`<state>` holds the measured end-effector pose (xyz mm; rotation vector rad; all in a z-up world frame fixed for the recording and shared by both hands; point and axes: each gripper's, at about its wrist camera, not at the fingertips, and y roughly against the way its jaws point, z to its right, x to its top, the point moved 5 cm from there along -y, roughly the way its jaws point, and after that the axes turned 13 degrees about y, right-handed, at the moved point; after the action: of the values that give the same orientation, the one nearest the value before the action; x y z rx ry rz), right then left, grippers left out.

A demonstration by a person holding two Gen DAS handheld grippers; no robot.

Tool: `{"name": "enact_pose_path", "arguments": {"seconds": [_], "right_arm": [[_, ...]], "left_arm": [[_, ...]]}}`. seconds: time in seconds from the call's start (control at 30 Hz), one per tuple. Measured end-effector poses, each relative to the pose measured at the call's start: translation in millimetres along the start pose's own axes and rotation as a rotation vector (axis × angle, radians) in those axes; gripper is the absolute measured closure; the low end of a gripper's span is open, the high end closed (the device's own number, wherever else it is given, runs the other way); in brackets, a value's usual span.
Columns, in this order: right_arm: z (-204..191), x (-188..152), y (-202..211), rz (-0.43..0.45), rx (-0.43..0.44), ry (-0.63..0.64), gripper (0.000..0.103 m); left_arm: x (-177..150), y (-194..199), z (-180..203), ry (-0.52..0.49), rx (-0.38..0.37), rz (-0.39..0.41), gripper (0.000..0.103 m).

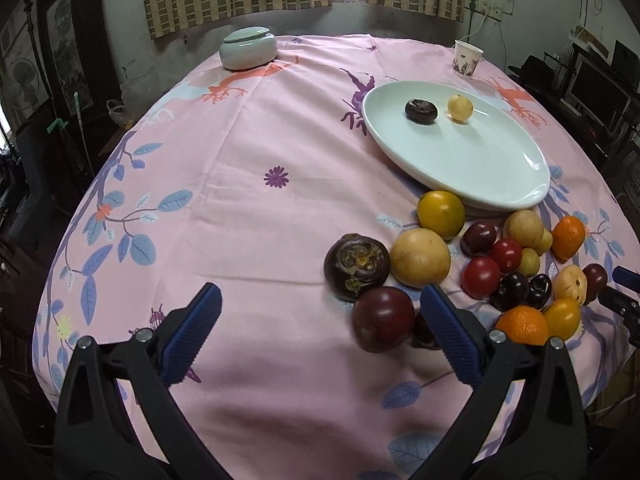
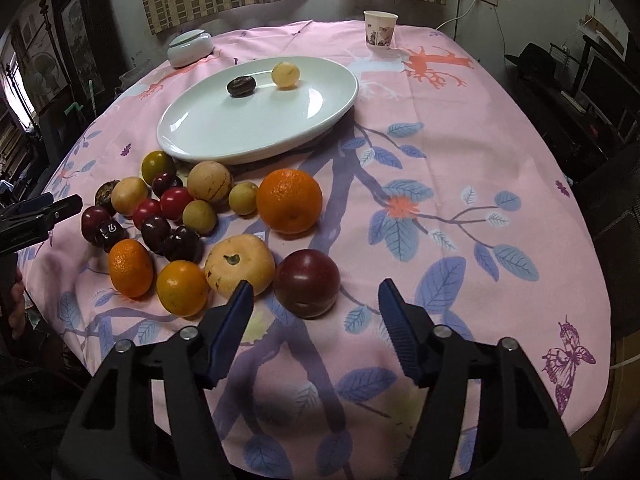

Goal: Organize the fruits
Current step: 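Grasp a red plum with the left tool while the right tool grasps another red plum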

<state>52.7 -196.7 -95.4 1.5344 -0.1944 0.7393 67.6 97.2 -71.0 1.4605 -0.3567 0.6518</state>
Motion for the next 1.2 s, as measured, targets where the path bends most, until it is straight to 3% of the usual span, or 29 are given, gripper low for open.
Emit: {"name": "enact_pose_path", "arguments": {"seconds": [0.07, 0.13, 0.2, 0.47, 0.6, 0.77, 0.8, 0.97, 1.2], "right_arm": [[-0.4, -1.1, -12.4, -0.020, -0.006, 0.004, 0.042], [0.0, -1.9, -26.7, -0.039, 0.017, 0.000, 0.062], [-0.2, -0.2, -29.3, -0.022, 0.030, -0.008, 0.065], [3.0, -5.4, -10.3, -0.011, 0.043, -0.069, 0.065], [9.6, -10.9, -7.1, -0.009, 0.054, -0.111, 0.065], [13.1, -11.6, -6.3, -0.001, 0.079, -0.141, 0.065], [13.0, -11.3, -7.1, -0.001, 0.084, -0.144, 0.065], [10.8, -10.6, -11.4, -0.001, 0.118, -0.157, 0.065], [5.9, 1.2, -0.8, 0.038, 0.119, -0.129, 0.065]], "left_arm": [[-6.3, 1.6, 0.4, -0.012, -0.001, -0.009, 0.002], [-13.5, 2.6, -1.3, -0.018, 0.006, -0.021, 0.002], [-19.4, 1.8, -4.7, -0.018, 0.019, -0.037, 0.002], [-30.7, -11.6, -8.2, -0.007, 0.014, -0.101, 0.002], [-33.2, -31.1, -2.1, -0.025, 0.050, -0.113, 0.002], [-27.8, -45.7, -3.0, 0.058, 0.007, -0.099, 0.006], [-26.9, -45.1, 0.4, 0.050, 0.004, -0.090, 0.012], [-28.1, -33.1, 20.5, 0.010, -0.081, -0.094, 0.064], [-22.7, -14.6, 18.7, 0.030, -0.132, -0.096, 0.064]]}}
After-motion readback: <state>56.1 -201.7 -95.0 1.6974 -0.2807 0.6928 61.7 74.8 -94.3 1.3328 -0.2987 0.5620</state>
